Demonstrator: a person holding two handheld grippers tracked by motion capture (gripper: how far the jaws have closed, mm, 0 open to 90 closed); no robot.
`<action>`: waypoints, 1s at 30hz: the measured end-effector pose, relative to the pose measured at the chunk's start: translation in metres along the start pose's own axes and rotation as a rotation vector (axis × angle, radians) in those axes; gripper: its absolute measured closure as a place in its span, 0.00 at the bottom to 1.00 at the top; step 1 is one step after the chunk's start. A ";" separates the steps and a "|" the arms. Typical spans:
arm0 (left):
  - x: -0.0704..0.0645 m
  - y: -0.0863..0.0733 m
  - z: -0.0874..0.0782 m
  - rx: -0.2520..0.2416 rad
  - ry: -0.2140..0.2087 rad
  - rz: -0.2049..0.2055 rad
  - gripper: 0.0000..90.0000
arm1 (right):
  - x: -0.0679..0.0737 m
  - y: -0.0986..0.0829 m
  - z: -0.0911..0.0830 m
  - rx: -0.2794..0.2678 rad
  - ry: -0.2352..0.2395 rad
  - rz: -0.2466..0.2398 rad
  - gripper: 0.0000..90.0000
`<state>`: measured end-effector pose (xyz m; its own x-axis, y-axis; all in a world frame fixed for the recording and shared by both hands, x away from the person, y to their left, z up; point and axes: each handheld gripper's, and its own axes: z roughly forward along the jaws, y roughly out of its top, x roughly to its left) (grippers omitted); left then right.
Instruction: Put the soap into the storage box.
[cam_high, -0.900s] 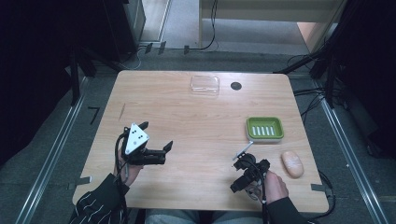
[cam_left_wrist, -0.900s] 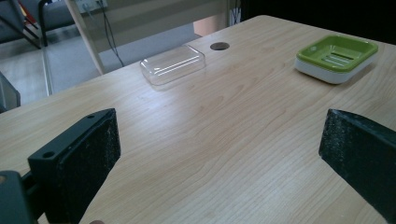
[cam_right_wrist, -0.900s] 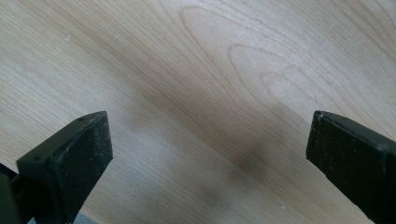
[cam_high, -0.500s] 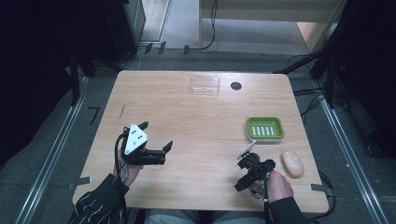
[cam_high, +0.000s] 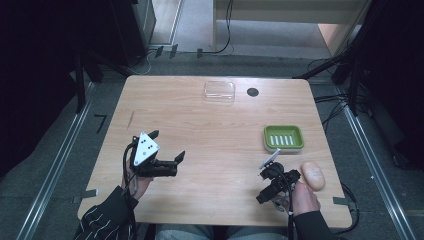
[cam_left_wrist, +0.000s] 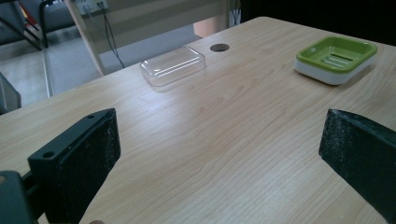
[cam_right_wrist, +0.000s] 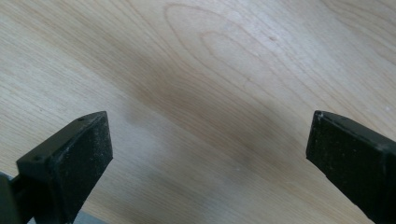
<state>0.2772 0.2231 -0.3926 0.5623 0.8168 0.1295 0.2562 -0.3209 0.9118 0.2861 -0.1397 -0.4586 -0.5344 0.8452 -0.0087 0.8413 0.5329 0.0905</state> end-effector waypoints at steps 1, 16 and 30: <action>0.000 0.000 0.000 0.000 0.000 0.000 0.00 | -0.001 0.000 0.000 -0.003 -0.002 0.002 0.01; 0.000 0.000 0.000 0.002 -0.006 0.001 0.00 | -0.022 -0.007 -0.016 -0.026 -0.039 0.038 0.01; 0.000 0.000 0.000 0.001 -0.009 -0.001 0.00 | -0.049 -0.013 -0.031 -0.063 -0.063 0.098 0.01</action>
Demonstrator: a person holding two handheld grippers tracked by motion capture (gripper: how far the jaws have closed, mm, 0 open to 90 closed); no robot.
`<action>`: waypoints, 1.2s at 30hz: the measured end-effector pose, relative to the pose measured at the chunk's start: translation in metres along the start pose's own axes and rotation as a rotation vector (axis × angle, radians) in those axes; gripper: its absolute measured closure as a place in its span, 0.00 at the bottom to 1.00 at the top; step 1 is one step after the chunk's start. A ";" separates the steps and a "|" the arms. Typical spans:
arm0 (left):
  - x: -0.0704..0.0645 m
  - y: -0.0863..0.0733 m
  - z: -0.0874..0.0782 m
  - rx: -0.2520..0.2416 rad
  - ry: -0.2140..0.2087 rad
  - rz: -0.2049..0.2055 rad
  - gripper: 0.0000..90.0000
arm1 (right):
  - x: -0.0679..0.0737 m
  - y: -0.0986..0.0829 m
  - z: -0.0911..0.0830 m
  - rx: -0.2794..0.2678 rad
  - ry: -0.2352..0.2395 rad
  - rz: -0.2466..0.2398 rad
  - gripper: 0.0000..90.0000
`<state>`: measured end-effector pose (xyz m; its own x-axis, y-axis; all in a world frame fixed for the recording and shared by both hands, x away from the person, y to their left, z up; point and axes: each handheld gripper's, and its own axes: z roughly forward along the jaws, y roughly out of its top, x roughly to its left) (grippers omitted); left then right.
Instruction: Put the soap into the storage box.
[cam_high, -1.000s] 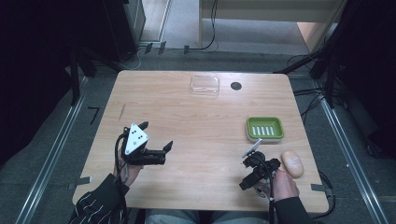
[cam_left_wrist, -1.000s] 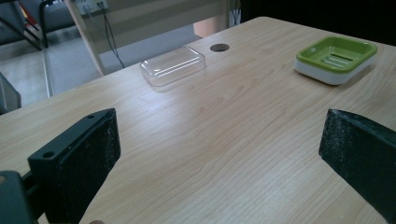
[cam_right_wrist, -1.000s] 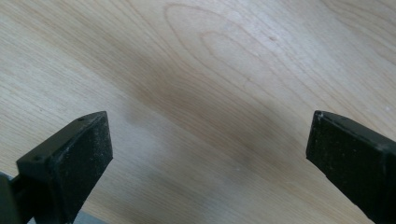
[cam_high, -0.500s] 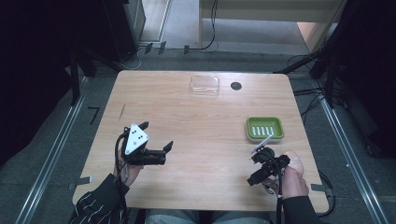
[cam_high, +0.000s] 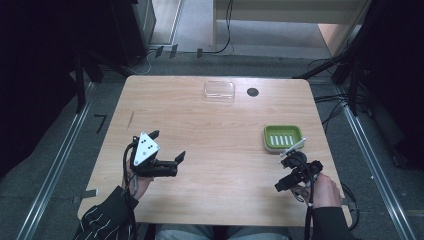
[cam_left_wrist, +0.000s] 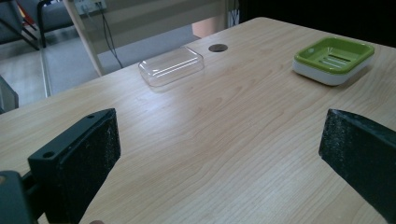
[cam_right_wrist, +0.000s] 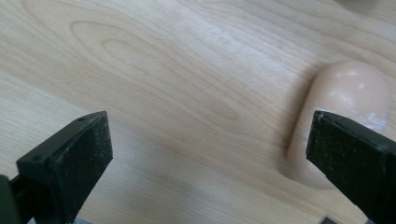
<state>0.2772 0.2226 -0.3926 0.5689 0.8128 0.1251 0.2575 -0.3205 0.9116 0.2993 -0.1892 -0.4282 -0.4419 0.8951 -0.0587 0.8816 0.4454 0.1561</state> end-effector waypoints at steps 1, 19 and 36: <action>0.000 0.000 0.000 0.000 0.000 0.000 0.00 | -0.002 0.000 0.000 -0.002 -0.002 0.010 0.01; -0.001 0.000 0.001 0.000 -0.003 -0.001 0.00 | -0.041 -0.005 -0.013 -0.042 -0.021 0.065 0.01; -0.001 0.000 0.001 0.000 0.000 -0.001 0.00 | -0.070 -0.006 -0.001 -0.018 -0.007 0.093 0.05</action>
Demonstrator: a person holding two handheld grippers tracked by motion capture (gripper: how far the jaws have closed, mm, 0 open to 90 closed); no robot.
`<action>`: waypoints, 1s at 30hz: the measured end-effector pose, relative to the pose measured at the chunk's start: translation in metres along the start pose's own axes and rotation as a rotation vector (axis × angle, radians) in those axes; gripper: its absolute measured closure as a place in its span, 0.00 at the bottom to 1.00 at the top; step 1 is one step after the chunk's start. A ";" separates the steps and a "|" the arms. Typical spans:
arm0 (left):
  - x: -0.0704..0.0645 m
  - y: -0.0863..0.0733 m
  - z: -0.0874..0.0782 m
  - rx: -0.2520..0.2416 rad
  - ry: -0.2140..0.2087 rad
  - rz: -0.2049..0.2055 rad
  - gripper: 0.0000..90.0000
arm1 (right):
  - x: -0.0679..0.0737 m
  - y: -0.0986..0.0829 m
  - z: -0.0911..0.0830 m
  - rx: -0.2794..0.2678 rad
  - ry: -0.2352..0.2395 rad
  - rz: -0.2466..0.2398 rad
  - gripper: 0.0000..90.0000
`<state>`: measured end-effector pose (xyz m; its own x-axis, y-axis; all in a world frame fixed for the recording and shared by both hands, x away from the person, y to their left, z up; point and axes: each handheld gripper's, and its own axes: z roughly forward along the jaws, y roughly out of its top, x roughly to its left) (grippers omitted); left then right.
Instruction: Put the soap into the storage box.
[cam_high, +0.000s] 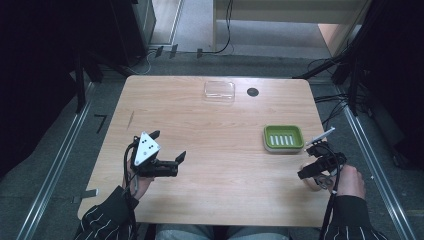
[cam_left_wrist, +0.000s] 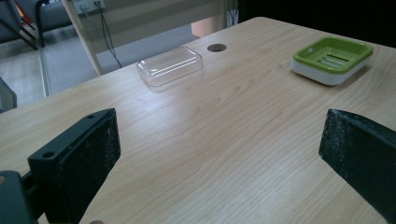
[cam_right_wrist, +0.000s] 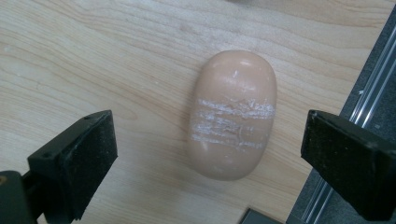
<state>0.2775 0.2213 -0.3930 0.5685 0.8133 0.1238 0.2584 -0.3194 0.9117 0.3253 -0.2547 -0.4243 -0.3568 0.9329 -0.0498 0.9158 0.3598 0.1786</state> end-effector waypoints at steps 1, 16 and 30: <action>0.000 0.000 0.000 0.000 0.000 0.000 0.00 | -0.002 0.000 0.001 0.007 0.000 0.006 0.06; 0.000 0.000 0.000 0.001 0.001 0.001 0.00 | -0.019 0.003 0.019 0.047 0.032 0.022 0.12; 0.000 0.000 0.000 0.000 0.003 0.001 0.00 | -0.022 0.007 0.032 0.075 0.049 0.019 0.17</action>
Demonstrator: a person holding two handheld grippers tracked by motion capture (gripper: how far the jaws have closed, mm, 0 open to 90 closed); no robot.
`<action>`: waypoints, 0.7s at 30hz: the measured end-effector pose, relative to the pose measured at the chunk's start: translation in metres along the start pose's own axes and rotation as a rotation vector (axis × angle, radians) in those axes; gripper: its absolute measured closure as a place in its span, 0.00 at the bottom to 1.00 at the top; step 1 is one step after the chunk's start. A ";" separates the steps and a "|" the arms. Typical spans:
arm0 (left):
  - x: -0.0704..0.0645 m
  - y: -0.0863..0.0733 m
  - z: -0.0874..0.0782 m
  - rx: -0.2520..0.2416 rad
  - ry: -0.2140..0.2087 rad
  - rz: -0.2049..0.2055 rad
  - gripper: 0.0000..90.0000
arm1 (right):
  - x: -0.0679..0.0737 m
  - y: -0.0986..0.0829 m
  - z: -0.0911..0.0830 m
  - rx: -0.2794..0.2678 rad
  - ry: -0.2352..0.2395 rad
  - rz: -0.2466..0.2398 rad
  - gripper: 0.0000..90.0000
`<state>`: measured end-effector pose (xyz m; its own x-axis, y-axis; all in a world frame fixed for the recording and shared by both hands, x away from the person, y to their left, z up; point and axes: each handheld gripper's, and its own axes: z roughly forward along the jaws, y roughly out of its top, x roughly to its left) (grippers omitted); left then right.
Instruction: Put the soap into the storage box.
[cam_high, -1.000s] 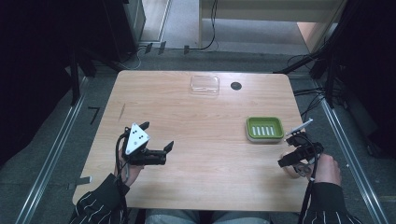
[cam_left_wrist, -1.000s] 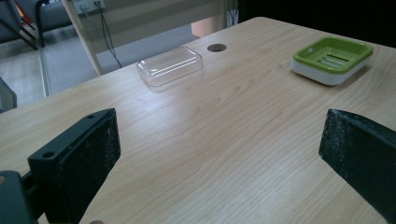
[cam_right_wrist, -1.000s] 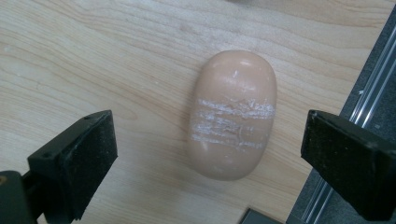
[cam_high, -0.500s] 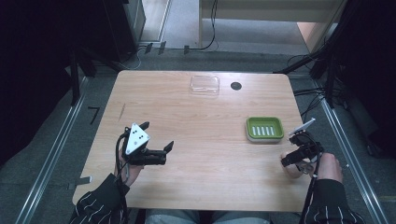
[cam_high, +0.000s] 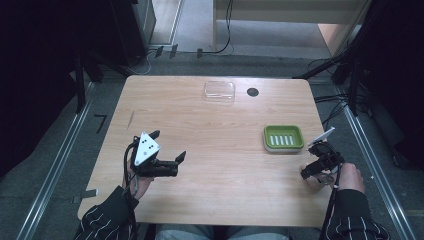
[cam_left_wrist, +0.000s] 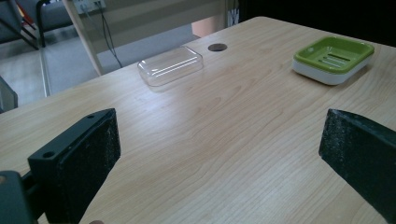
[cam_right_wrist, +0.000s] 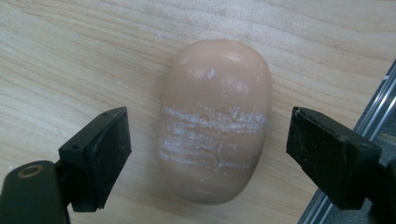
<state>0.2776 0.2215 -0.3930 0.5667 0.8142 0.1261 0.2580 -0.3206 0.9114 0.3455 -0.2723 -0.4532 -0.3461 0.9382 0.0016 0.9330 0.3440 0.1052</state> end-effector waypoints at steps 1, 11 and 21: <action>0.000 0.000 0.000 0.000 0.001 0.000 0.00 | 0.000 0.000 0.000 0.000 -0.001 -0.006 0.18; 0.000 0.000 0.000 0.000 0.001 0.000 0.00 | -0.002 0.001 0.009 0.030 0.003 0.012 0.22; 0.000 0.000 0.000 0.000 0.001 0.000 0.00 | 0.000 0.002 0.013 0.042 -0.015 0.015 0.29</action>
<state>0.2776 0.2213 -0.3930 0.5663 0.8144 0.1266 0.2579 -0.3210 0.9113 0.3487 -0.2716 -0.4655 -0.3312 0.9435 -0.0121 0.9414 0.3313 0.0634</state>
